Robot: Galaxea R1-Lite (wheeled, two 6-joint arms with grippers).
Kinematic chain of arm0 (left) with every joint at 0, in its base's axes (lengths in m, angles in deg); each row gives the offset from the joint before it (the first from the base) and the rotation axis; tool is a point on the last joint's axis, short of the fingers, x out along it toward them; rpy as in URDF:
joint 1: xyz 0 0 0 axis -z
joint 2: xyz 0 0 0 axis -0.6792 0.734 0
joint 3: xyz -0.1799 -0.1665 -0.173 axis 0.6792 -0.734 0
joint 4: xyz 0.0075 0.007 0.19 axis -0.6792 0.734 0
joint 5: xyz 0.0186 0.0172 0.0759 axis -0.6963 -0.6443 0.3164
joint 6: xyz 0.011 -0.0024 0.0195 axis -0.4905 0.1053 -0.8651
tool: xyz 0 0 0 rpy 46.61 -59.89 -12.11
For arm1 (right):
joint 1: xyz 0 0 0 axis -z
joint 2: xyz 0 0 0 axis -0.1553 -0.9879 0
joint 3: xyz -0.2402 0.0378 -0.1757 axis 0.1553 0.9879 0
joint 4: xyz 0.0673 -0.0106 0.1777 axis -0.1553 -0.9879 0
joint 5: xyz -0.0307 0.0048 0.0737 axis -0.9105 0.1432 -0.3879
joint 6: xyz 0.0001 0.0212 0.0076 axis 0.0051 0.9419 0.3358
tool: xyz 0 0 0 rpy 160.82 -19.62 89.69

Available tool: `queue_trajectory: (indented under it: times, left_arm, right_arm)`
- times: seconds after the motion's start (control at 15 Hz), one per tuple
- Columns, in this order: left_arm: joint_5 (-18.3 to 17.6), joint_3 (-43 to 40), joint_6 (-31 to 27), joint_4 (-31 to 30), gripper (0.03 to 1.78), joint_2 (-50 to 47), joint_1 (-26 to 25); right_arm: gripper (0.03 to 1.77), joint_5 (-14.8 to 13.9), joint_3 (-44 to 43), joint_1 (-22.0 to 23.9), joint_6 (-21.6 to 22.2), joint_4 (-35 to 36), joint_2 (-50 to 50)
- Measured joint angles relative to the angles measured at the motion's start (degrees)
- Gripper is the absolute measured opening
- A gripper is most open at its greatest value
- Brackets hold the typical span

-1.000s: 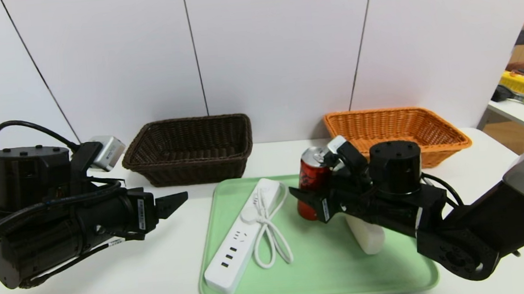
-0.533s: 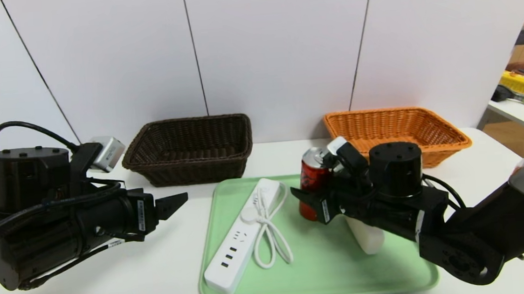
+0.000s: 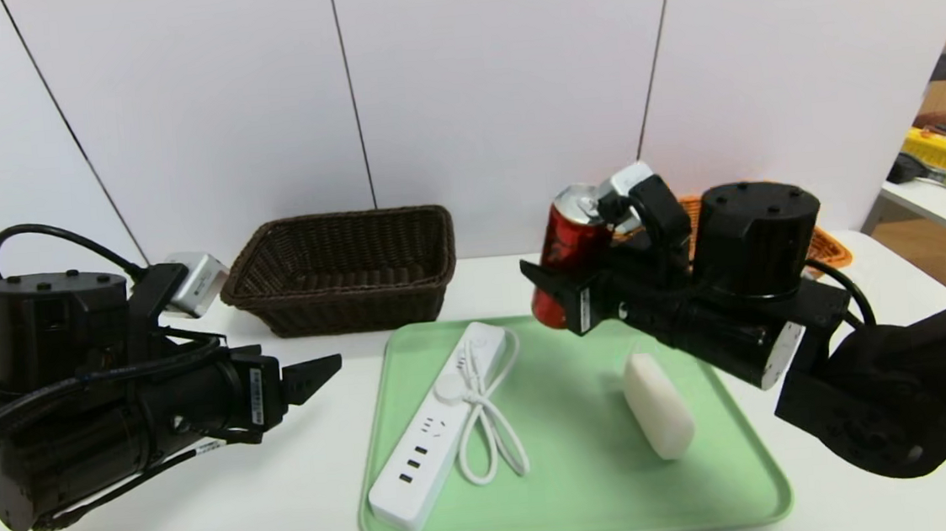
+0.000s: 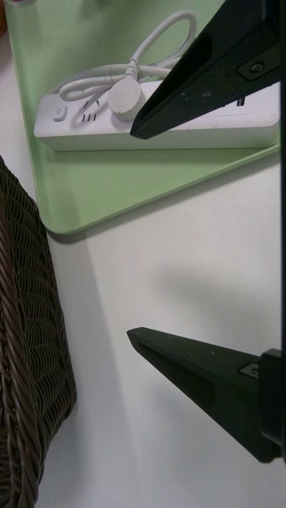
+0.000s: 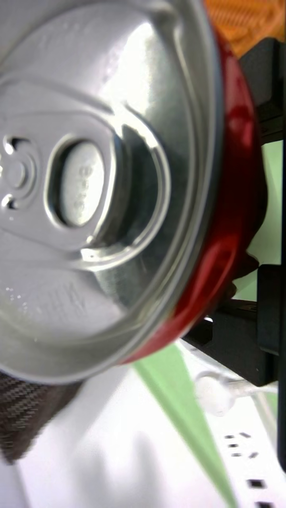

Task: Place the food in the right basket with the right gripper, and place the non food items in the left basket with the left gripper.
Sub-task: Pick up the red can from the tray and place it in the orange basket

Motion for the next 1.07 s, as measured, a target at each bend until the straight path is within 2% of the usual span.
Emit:
queue_trajectory:
  times: [0.33,0.67,1.07]
  left_arm:
    - [0.0,-0.9,-0.1,0.0,1.69,-0.8,0.2]
    - [0.0,-1.6,-0.1,0.0,1.69,-1.7,0.5]
    - [0.0,-1.5,0.0,0.0,1.69,-1.9,0.7]
  right_arm:
    - [0.99,-0.9,-6.7,4.3,-0.3,-2.0,3.6]
    - [0.99,0.0,-9.4,13.2,-0.9,-3.8,5.2]
    - [0.99,4.8,-11.3,26.5,-1.3,-6.3,4.1]
